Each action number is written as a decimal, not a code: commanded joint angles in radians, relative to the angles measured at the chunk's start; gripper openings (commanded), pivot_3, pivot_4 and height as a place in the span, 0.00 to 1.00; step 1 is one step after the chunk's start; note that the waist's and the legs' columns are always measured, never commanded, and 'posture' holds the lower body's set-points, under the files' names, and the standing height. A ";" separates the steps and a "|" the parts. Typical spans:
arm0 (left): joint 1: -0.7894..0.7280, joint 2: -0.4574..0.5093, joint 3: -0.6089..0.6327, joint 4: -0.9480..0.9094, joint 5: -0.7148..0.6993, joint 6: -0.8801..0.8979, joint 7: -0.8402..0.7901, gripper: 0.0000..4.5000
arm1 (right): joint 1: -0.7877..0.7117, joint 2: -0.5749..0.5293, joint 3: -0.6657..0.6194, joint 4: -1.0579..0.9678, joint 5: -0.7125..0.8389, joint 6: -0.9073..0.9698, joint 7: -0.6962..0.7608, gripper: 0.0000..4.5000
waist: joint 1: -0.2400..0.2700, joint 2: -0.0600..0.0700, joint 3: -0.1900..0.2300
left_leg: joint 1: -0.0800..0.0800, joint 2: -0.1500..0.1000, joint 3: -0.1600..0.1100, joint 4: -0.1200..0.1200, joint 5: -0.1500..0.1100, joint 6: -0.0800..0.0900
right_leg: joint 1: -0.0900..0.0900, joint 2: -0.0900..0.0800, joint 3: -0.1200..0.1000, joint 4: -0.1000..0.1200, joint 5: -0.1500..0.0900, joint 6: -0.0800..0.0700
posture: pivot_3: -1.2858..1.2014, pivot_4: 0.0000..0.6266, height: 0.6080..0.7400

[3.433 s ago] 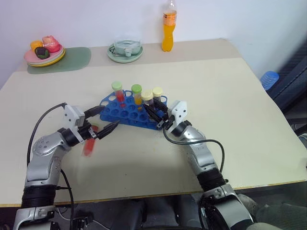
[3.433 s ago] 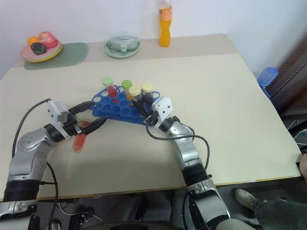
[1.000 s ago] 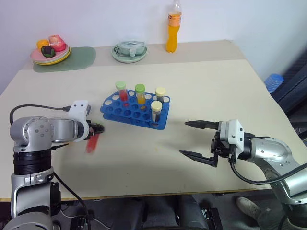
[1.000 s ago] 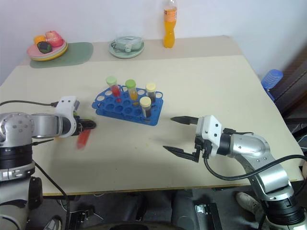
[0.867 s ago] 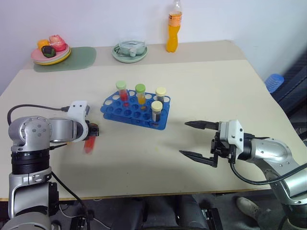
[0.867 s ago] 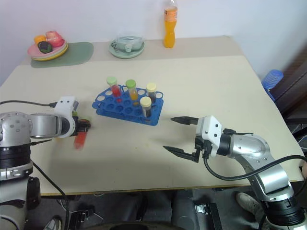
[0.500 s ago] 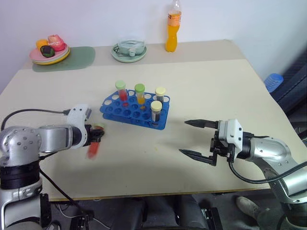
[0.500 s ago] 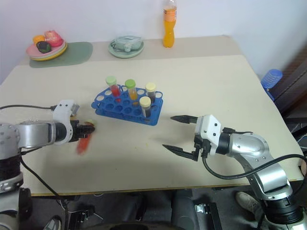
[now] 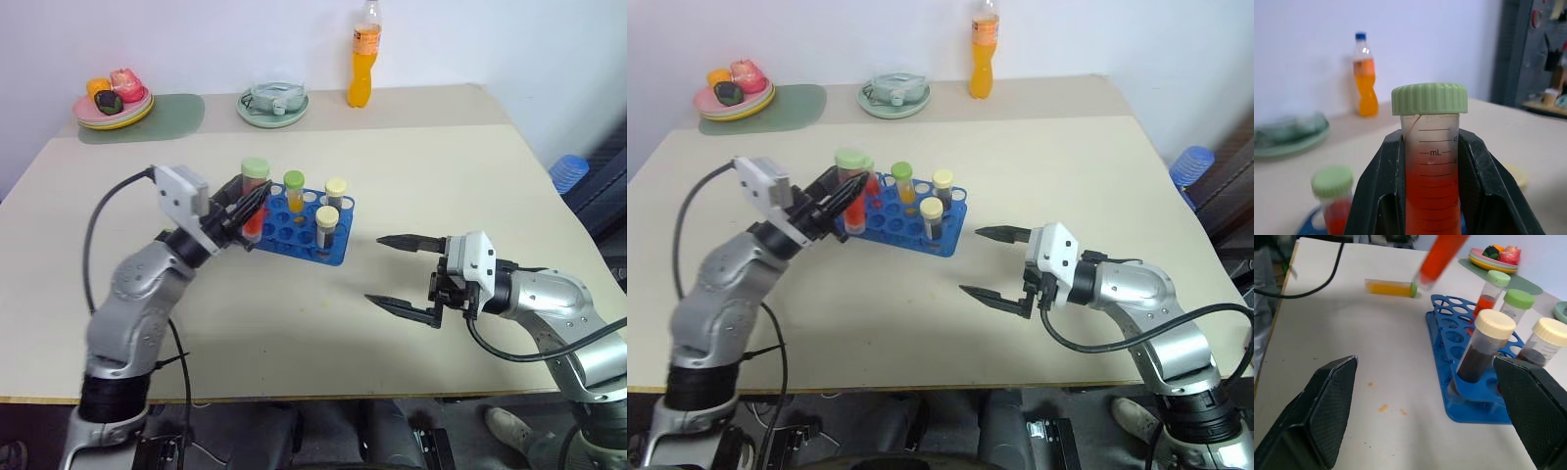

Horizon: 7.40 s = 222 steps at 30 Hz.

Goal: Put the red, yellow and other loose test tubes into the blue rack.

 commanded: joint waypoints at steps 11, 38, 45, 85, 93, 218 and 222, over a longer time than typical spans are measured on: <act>-0.006 -0.086 0.071 0.095 -0.056 -0.060 -0.007 0.17 | 0.037 -0.028 -0.079 -0.089 0.013 0.034 -0.034 1.00 | -0.001 0.000 0.000 | 0.000 0.001 0.000 0.000 0.000 0.000 | -0.001 0.000 0.000 0.001 0.000 0.000 | 0.52 0.24 1.00; -0.116 0.161 0.288 -0.006 -0.355 1.264 0.487 0.40 | 0.023 0.000 -0.052 -0.071 -0.006 0.008 -0.042 1.00 | -0.004 -0.001 0.000 | 0.001 0.001 -0.001 -0.001 0.000 -0.001 | -0.002 0.002 0.000 0.003 0.000 0.000 | 0.52 0.24 1.00; -0.141 0.160 0.304 0.006 -0.299 1.299 0.468 0.98 | 0.028 0.005 -0.047 -0.067 -0.008 0.007 -0.047 1.00 | -0.003 -0.001 0.000 | 0.001 0.001 -0.001 0.000 0.000 -0.001 | -0.002 0.002 0.000 0.002 0.000 0.000 | 0.52 0.24 1.00; -0.594 0.533 -0.259 0.755 0.089 1.187 -0.083 0.98 | 0.051 0.047 -0.026 -0.083 -0.023 0.000 -0.090 1.00 | -0.013 -0.002 0.001 | 0.000 0.001 -0.001 -0.001 0.000 0.000 | -0.003 0.002 0.000 0.003 0.000 0.000 | 0.52 0.24 1.00; -0.529 0.520 -0.191 0.687 0.094 1.241 -0.078 0.37 | 0.038 0.048 -0.021 -0.073 -0.023 0.007 -0.081 1.00 | -0.030 -0.002 0.001 | 0.000 0.001 -0.002 -0.001 0.000 -0.001 | -0.003 0.002 0.000 0.004 0.000 0.000 | 0.52 0.24 1.00; 0.045 -0.049 0.096 0.092 -0.183 -0.016 -0.219 0.99 | 0.148 0.025 -0.125 -0.124 -0.002 0.055 -0.154 1.00 | -0.002 0.006 -0.005 | -0.001 0.001 0.001 0.012 -0.005 0.005 | 0.004 0.001 -0.001 0.001 0.001 0.002 | 0.52 0.24 1.00; 0.070 0.045 0.178 -0.020 -0.172 0.207 -0.017 0.99 | 0.132 0.034 -0.105 -0.093 -0.011 0.033 -0.142 1.00 | -0.002 0.006 -0.005 | 0.000 0.001 0.001 0.012 -0.005 0.005 | 0.004 0.001 -0.001 0.001 0.001 0.002 | 0.52 0.24 1.00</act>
